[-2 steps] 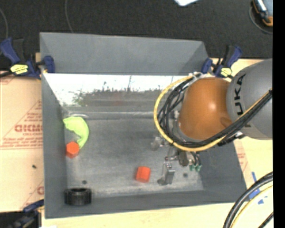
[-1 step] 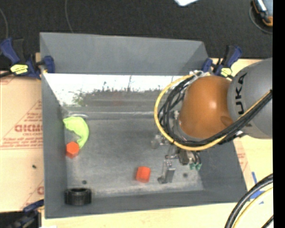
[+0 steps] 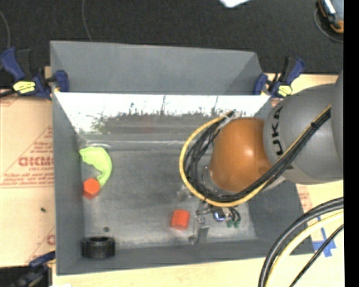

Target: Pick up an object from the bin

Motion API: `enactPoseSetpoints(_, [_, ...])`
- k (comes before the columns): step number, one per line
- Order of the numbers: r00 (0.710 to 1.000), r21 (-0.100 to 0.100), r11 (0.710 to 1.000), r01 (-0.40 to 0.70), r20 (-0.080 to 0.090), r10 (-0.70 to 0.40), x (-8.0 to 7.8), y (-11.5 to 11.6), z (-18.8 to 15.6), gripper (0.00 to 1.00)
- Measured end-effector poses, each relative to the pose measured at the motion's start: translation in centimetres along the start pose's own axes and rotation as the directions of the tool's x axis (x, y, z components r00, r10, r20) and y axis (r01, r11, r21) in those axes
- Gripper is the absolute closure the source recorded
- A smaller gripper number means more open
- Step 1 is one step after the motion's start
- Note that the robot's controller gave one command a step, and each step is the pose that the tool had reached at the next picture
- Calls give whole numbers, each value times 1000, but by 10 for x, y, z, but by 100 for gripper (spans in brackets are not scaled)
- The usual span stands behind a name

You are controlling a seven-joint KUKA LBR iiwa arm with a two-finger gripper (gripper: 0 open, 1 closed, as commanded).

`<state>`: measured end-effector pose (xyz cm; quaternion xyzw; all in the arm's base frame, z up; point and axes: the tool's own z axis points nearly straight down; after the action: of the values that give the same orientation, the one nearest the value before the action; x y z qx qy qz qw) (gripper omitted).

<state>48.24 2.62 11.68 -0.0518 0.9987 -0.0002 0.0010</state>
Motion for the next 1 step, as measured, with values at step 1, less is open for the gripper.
enactPoseSetpoints(1, [970,3,970,243,14,-243,6,-4,37,0])
